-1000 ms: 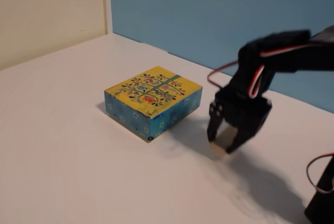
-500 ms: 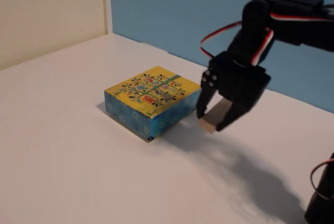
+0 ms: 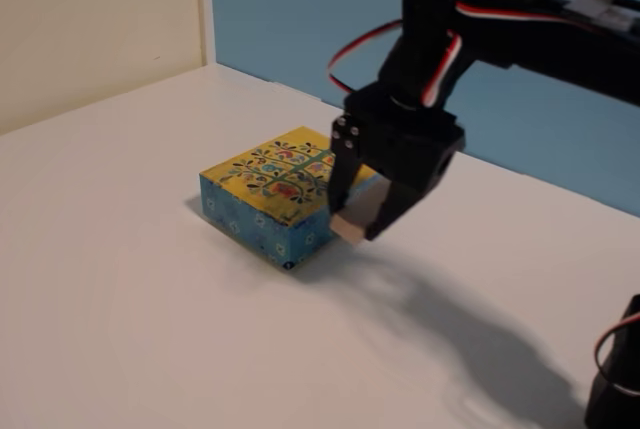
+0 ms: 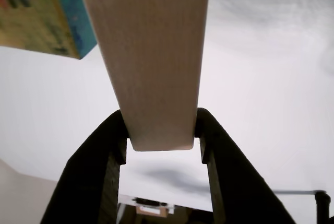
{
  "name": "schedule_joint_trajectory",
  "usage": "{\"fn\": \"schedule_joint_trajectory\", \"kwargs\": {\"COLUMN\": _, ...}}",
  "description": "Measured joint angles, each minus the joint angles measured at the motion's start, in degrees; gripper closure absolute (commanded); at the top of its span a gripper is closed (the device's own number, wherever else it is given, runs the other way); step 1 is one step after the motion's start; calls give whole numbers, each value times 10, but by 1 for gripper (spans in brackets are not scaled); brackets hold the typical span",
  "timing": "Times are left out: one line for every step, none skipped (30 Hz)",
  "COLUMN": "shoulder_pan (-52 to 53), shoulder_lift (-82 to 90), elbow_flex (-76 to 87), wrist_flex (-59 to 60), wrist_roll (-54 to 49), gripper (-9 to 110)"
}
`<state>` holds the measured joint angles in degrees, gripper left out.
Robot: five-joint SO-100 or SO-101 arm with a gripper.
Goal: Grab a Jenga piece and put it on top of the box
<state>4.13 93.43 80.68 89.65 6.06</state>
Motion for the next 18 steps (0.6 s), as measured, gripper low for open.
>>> {"fn": "schedule_joint_trajectory", "kwargs": {"shoulder_pan": 0, "shoulder_lift": -9, "elbow_flex": -13, "wrist_flex": 2, "wrist_roll": 2, "gripper": 102}}
{"fn": "schedule_joint_trajectory", "kwargs": {"shoulder_pan": -1, "shoulder_lift": -17, "elbow_flex": -25, "wrist_flex": 0, "wrist_roll": 4, "gripper": 102}}
{"fn": "schedule_joint_trajectory", "kwargs": {"shoulder_pan": -4, "shoulder_lift": -26, "elbow_flex": -38, "wrist_flex": 8, "wrist_roll": 6, "gripper": 102}}
{"fn": "schedule_joint_trajectory", "kwargs": {"shoulder_pan": -9, "shoulder_lift": -33, "elbow_flex": -50, "wrist_flex": 16, "wrist_roll": 9, "gripper": 102}}
{"fn": "schedule_joint_trajectory", "kwargs": {"shoulder_pan": -13, "shoulder_lift": -40, "elbow_flex": -62, "wrist_flex": 14, "wrist_roll": 11, "gripper": 102}}
{"fn": "schedule_joint_trajectory", "kwargs": {"shoulder_pan": -17, "shoulder_lift": -47, "elbow_flex": -76, "wrist_flex": 16, "wrist_roll": 12, "gripper": 102}}
{"fn": "schedule_joint_trajectory", "kwargs": {"shoulder_pan": -18, "shoulder_lift": -54, "elbow_flex": -89, "wrist_flex": 26, "wrist_roll": 13, "gripper": 102}}
{"fn": "schedule_joint_trajectory", "kwargs": {"shoulder_pan": -18, "shoulder_lift": -59, "elbow_flex": -103, "wrist_flex": 33, "wrist_roll": 15, "gripper": 102}}
{"fn": "schedule_joint_trajectory", "kwargs": {"shoulder_pan": -14, "shoulder_lift": -66, "elbow_flex": -118, "wrist_flex": 30, "wrist_roll": 16, "gripper": 102}}
{"fn": "schedule_joint_trajectory", "kwargs": {"shoulder_pan": -12, "shoulder_lift": -74, "elbow_flex": -134, "wrist_flex": 40, "wrist_roll": 16, "gripper": 102}}
{"fn": "schedule_joint_trajectory", "kwargs": {"shoulder_pan": -13, "shoulder_lift": -83, "elbow_flex": -154, "wrist_flex": 54, "wrist_roll": 16, "gripper": 102}}
{"fn": "schedule_joint_trajectory", "kwargs": {"shoulder_pan": -15, "shoulder_lift": -91, "elbow_flex": -172, "wrist_flex": 56, "wrist_roll": 17, "gripper": 102}}
{"fn": "schedule_joint_trajectory", "kwargs": {"shoulder_pan": -18, "shoulder_lift": -103, "elbow_flex": -195, "wrist_flex": 63, "wrist_roll": 18, "gripper": 102}}
{"fn": "schedule_joint_trajectory", "kwargs": {"shoulder_pan": -21, "shoulder_lift": -114, "elbow_flex": -221, "wrist_flex": 83, "wrist_roll": 18, "gripper": 102}}
{"fn": "schedule_joint_trajectory", "kwargs": {"shoulder_pan": -22, "shoulder_lift": -127, "elbow_flex": -249, "wrist_flex": 95, "wrist_roll": 20, "gripper": 102}}
{"fn": "schedule_joint_trajectory", "kwargs": {"shoulder_pan": -22, "shoulder_lift": -145, "elbow_flex": -280, "wrist_flex": 102, "wrist_roll": 20, "gripper": 102}}
{"fn": "schedule_joint_trajectory", "kwargs": {"shoulder_pan": -20, "shoulder_lift": -160, "elbow_flex": -313, "wrist_flex": 121, "wrist_roll": 20, "gripper": 102}}
{"fn": "schedule_joint_trajectory", "kwargs": {"shoulder_pan": -18, "shoulder_lift": -176, "elbow_flex": -346, "wrist_flex": 142, "wrist_roll": 20, "gripper": 102}}
